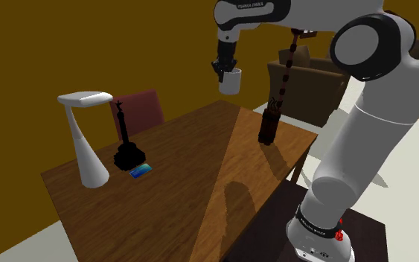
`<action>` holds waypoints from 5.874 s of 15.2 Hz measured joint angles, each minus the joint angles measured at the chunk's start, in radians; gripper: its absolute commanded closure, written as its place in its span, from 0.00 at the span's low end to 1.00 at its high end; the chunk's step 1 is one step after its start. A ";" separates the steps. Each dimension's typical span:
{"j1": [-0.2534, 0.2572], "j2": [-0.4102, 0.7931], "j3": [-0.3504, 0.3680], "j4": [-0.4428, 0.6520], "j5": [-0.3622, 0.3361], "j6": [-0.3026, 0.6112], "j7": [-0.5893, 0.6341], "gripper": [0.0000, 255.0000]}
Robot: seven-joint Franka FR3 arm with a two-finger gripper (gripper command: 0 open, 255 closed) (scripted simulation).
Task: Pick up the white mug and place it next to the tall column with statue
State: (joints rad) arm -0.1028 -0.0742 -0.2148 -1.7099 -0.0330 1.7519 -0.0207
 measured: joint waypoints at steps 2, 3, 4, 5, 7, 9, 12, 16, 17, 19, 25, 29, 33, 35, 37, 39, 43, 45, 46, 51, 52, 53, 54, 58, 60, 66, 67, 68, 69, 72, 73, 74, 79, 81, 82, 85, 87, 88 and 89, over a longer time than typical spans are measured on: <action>0.000 0.006 0.000 0.034 0.001 -0.028 -0.002 1.00; -0.001 0.013 -0.001 0.058 0.003 -0.045 -0.004 1.00; 0.000 0.017 -0.001 0.077 0.004 -0.060 -0.004 1.00; -0.001 0.022 -0.002 0.095 0.005 -0.073 -0.006 1.00; -0.001 0.028 -0.002 0.129 0.007 -0.101 -0.007 1.00; -0.002 0.039 -0.003 0.172 0.009 -0.133 -0.009 1.00; -0.002 0.052 -0.004 0.228 0.012 -0.177 -0.011 1.00; -0.006 0.079 -0.007 0.314 0.019 -0.236 -0.018 1.00; -0.007 0.092 -0.008 0.348 0.022 -0.257 -0.020 1.00; -0.001 0.090 -0.003 0.356 0.020 -0.268 -0.009 1.00; 0.072 0.028 0.072 0.282 -0.006 -0.259 0.133 1.00; 0.118 0.014 0.125 0.273 -0.016 -0.268 0.230 1.00; 0.164 0.004 0.180 0.254 -0.024 -0.264 0.330 1.00; 0.184 0.019 0.204 0.279 -0.027 -0.277 0.375 1.00; 0.207 0.031 0.230 0.293 -0.030 -0.282 0.422 1.00; 0.234 0.049 0.261 0.323 -0.035 -0.297 0.478 1.00; 0.282 0.077 0.311 0.346 -0.046 -0.300 0.575 1.00; 0.305 0.112 0.333 0.391 -0.054 -0.312 0.617 1.00; 0.309 0.113 0.336 0.379 -0.054 -0.301 0.626 1.00; 0.311 0.079 0.339 0.269 -0.050 -0.226 0.639 1.00; 0.311 0.069 0.338 0.242 -0.049 -0.208 0.639 1.00; 0.311 0.064 0.338 0.223 -0.048 -0.195 0.640 1.00; 0.310 0.058 0.338 0.202 -0.048 -0.179 0.641 1.00; 0.308 0.038 0.336 0.122 -0.045 -0.120 0.642 1.00; 0.308 0.034 0.335 0.092 -0.045 -0.094 0.642 1.00; 0.307 0.018 0.334 -0.008 -0.043 -0.010 0.647 1.00; 0.307 0.015 0.334 -0.025 -0.043 0.004 0.648 1.00; 0.307 0.015 0.334 -0.038 -0.044 0.018 0.650 1.00; 0.307 0.011 0.333 -0.058 -0.043 0.034 0.650 1.00; 0.307 0.009 0.333 -0.100 -0.044 0.074 0.653 1.00; 0.307 0.011 0.334 -0.113 -0.044 0.088 0.655 1.00; 0.306 0.012 0.333 -0.124 -0.044 0.100 0.654 1.00; 0.307 0.012 0.334 -0.190 -0.046 0.166 0.661 1.00; 0.306 0.016 0.333 -0.212 -0.048 0.193 0.662 1.00; 0.305 0.017 0.332 -0.226 -0.048 0.207 0.661 1.00; 0.306 0.020 0.333 -0.261 -0.050 0.245 0.666 1.00; 0.306 0.023 0.333 -0.286 -0.051 0.273 0.670 1.00; 0.307 0.028 0.334 -0.293 -0.053 0.285 0.673 1.00; 0.307 0.032 0.334 -0.302 -0.054 0.297 0.674 1.00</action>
State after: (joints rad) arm 0.2039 -0.0424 0.1190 -2.0118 -0.0866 2.0492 0.6530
